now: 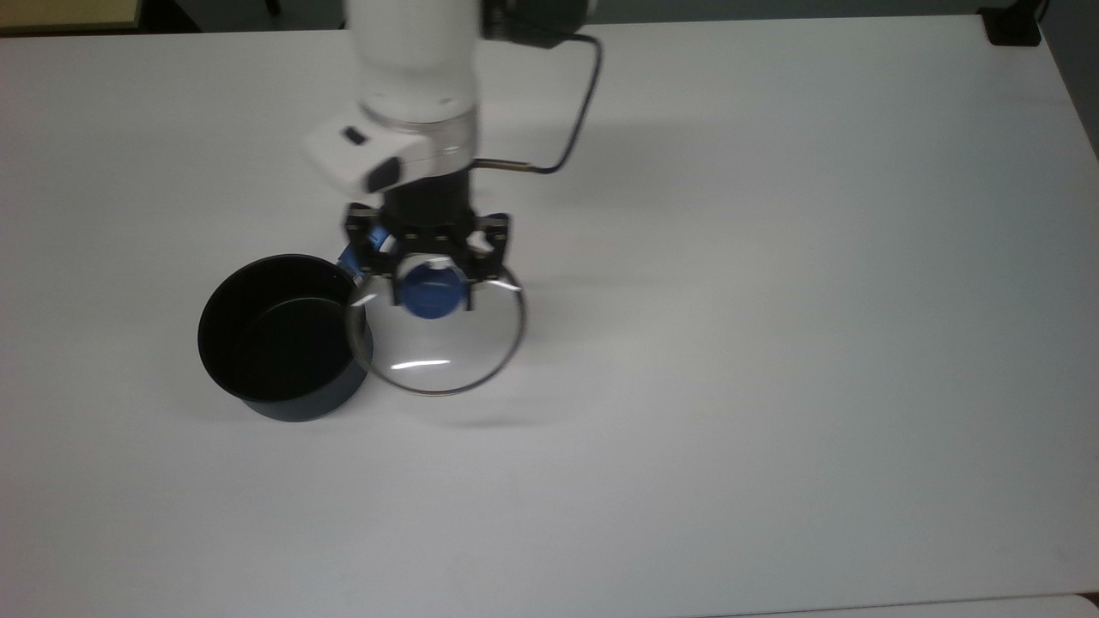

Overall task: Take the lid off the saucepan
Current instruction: 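Lift the glass lid off the saucepan and carry it beside the pan, then lower the held lid flat onto the table beside the saucepan handle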

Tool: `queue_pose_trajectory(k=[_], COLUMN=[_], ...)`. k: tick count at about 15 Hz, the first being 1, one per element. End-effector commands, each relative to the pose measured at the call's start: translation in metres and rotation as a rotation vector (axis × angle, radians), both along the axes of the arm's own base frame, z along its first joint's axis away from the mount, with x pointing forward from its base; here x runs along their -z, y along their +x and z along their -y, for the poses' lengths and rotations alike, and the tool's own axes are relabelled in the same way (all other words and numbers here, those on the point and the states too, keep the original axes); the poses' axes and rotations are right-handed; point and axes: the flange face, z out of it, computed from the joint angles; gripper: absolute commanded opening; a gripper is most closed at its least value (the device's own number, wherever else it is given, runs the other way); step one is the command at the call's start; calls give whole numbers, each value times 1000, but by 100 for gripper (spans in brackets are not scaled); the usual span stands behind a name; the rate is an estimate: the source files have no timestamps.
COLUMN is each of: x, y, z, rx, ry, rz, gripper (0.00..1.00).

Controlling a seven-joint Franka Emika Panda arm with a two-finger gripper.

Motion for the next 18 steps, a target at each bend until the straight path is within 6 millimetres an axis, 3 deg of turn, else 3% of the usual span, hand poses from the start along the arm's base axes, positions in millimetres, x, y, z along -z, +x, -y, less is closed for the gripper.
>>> queue_pose_trajectory(k=[1, 5, 9, 18], x=[3, 24, 38, 70], y=[-21, -34, -46, -112], z=[-47, -93, -112, -116], rx=[-32, -72, -94, -192], ry=[18, 10, 4, -57], rz=[-43, -82, -111, -210], gripper=[68, 68, 68, 68])
